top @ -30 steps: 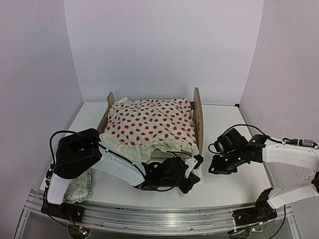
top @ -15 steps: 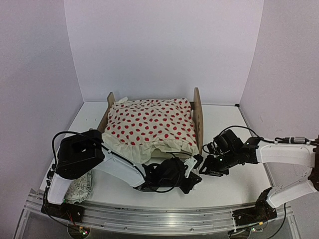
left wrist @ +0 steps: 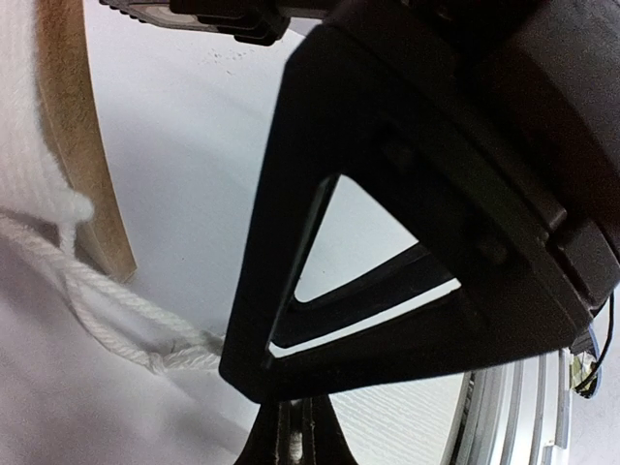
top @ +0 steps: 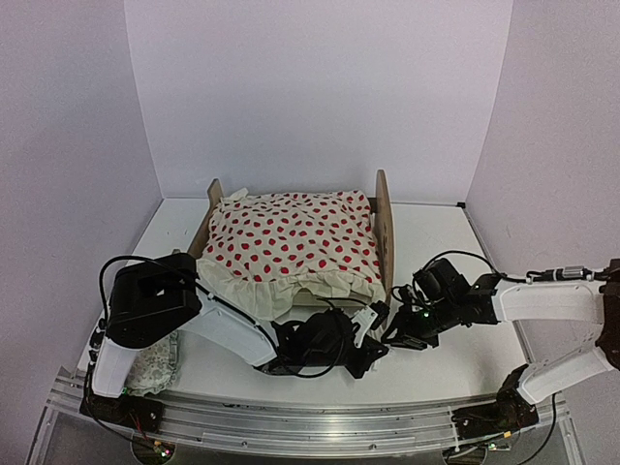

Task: Set up the pet bed
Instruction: Cross the right ropes of the mattress closest to the robot.

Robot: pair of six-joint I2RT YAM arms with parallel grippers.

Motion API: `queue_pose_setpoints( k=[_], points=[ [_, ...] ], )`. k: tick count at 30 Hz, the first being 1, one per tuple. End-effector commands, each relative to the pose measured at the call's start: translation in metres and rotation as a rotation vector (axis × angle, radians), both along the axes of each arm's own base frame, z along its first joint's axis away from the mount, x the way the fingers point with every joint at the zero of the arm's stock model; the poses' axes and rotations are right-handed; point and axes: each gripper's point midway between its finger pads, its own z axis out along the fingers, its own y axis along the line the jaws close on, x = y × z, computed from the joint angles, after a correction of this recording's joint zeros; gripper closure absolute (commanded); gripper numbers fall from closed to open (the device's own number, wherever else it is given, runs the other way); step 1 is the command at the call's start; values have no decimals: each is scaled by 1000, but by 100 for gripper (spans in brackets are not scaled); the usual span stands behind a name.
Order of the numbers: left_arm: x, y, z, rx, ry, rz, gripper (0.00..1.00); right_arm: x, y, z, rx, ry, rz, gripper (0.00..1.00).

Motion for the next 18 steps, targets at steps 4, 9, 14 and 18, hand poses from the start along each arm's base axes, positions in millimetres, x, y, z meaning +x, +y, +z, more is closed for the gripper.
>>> queue_pose_setpoints(
  k=[4, 9, 14, 18],
  points=[
    [6, 4, 59, -173, -12, 39, 95, -4, 5, -1, 52, 20, -22, 76],
    [5, 3, 60, -194, -3, 33, 95, -2, 7, 2, 72, 15, -32, 77],
    [5, 1, 65, -228, -4, 30, 95, -2, 8, 4, 88, 20, -42, 80],
    [3, 1, 69, -250, -4, 22, 95, -4, 7, 1, 97, 24, -55, 85]
  ],
)
